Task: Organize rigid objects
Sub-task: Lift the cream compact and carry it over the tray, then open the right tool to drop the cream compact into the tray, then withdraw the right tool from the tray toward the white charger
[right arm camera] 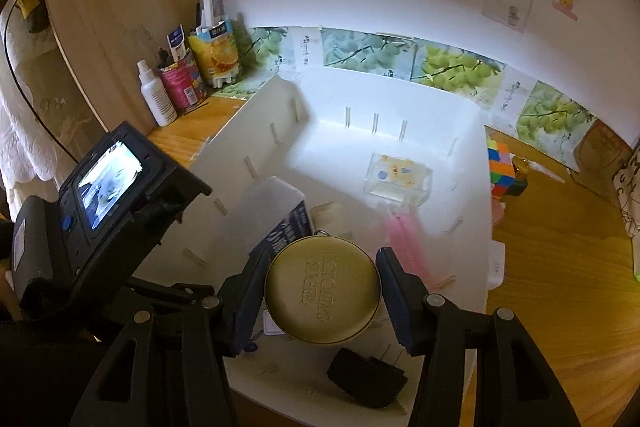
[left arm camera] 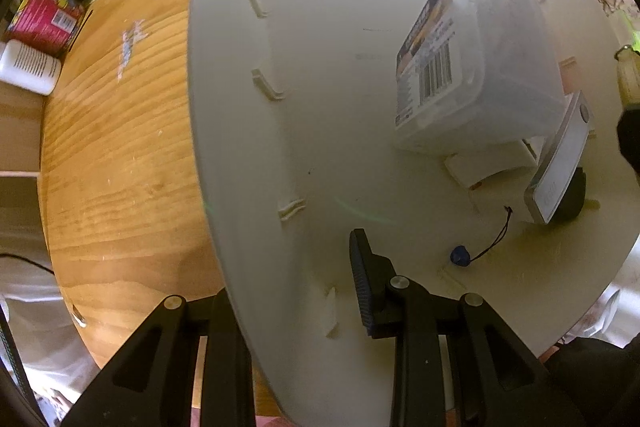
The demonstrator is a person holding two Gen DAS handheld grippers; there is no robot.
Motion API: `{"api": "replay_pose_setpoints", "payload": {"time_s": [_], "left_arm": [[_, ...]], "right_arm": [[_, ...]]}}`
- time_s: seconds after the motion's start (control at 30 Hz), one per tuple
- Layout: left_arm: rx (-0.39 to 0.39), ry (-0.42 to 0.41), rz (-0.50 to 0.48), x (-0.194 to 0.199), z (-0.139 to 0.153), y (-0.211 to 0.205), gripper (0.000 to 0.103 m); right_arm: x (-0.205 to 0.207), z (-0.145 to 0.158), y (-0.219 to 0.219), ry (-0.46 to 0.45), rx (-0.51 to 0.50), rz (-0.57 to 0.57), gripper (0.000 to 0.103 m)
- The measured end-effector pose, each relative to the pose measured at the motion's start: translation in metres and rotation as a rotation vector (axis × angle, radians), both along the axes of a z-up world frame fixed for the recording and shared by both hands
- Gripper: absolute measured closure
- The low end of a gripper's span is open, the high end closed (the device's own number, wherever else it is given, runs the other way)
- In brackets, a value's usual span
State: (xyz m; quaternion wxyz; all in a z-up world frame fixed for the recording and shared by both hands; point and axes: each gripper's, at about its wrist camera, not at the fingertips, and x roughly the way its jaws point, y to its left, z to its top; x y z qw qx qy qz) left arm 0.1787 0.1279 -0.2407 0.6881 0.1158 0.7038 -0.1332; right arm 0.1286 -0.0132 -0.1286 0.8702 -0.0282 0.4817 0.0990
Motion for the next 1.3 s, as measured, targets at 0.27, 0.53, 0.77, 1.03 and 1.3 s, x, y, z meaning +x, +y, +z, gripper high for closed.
{"api": "replay_pose_setpoints", "payload": {"time_s": [0.27,0.53,0.77,1.03,1.3], "left_arm": [[-0.005,0.003,-0.032,0.0,0.0,-0.003,0.072],[0.01,0.001,-0.015,0.006,0.008,-0.014,0.072],[0.035,0.0,0.024,0.006,0.0,-0.022,0.072],[0.061,0.013,0.09,0.012,-0.004,-0.027,0.071],[0.08,0.014,0.143,0.014,-0.005,-0.031,0.069]], "right_arm": [[0.0,-0.003,0.003,0.007,0.006,-0.015,0.048],[0.001,-0.001,0.0,0.004,-0.001,-0.002,0.038],[-0.002,0.006,-0.012,-0.035,-0.003,0.04,0.032],[-0.008,0.017,-0.054,-0.103,0.006,0.067,0.027],[-0.006,0.013,-0.106,-0.143,-0.006,0.1,0.026]]}}
